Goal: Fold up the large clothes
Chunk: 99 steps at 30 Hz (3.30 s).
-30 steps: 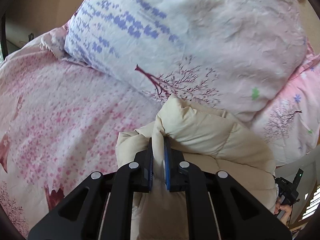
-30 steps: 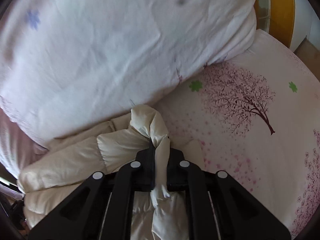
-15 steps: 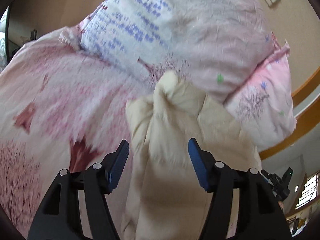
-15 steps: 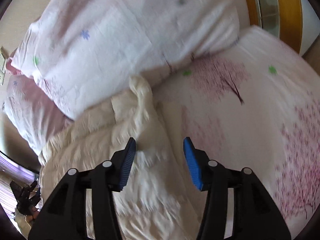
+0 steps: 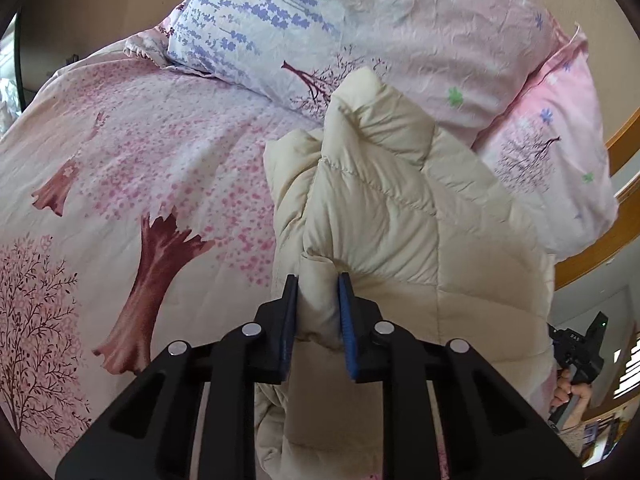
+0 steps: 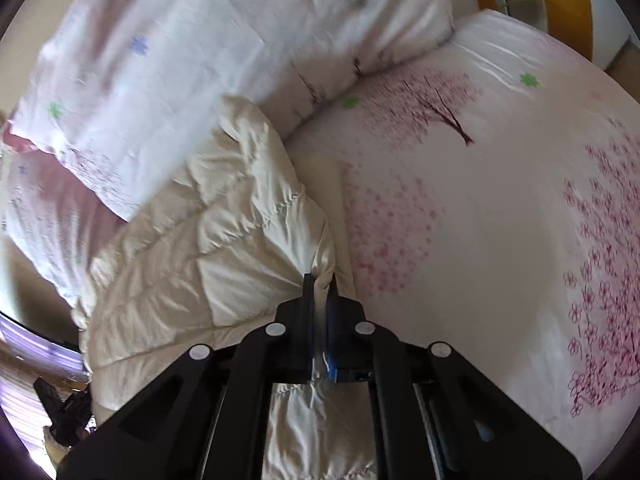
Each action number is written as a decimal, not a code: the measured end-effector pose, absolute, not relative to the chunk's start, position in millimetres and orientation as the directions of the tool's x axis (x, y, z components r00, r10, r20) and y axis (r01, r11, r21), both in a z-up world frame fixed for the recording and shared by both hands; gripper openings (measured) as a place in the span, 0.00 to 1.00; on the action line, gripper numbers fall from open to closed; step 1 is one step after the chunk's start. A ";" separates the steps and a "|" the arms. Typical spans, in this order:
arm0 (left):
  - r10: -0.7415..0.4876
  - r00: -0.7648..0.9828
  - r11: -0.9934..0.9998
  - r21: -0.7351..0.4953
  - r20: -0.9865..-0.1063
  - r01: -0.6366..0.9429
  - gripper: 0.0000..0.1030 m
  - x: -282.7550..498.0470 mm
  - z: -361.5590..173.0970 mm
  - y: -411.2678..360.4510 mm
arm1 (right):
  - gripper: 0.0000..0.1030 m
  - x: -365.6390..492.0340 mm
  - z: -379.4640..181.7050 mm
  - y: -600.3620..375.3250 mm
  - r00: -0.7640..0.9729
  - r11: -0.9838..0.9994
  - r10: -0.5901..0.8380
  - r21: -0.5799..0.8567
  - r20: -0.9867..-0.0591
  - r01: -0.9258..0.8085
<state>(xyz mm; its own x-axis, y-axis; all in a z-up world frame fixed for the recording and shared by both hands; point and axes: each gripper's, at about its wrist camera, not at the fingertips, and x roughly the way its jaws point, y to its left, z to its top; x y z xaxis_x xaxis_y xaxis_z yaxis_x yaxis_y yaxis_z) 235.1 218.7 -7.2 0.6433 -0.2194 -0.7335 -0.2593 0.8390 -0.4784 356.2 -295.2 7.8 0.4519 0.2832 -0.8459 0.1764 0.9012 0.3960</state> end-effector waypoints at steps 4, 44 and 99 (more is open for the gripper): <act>-0.208 0.635 0.844 -0.464 -0.744 -0.268 0.19 237.7 -15.4 216.5 | 0.08 355.9 -1.5 -290.6 0.428 0.914 0.253 0.359 -0.868 0.189; -0.440 0.696 0.529 -0.790 -0.568 -0.310 0.60 161.7 -28.3 181.7 | 0.60 268.0 -14.2 -310.5 0.463 0.538 0.593 0.752 -0.659 0.381; -0.227 0.832 0.396 -0.829 -0.506 -0.396 0.13 15.7 -32.9 255.7 | 0.20 179.4 12.7 -229.7 0.354 0.675 0.678 0.736 -0.644 0.047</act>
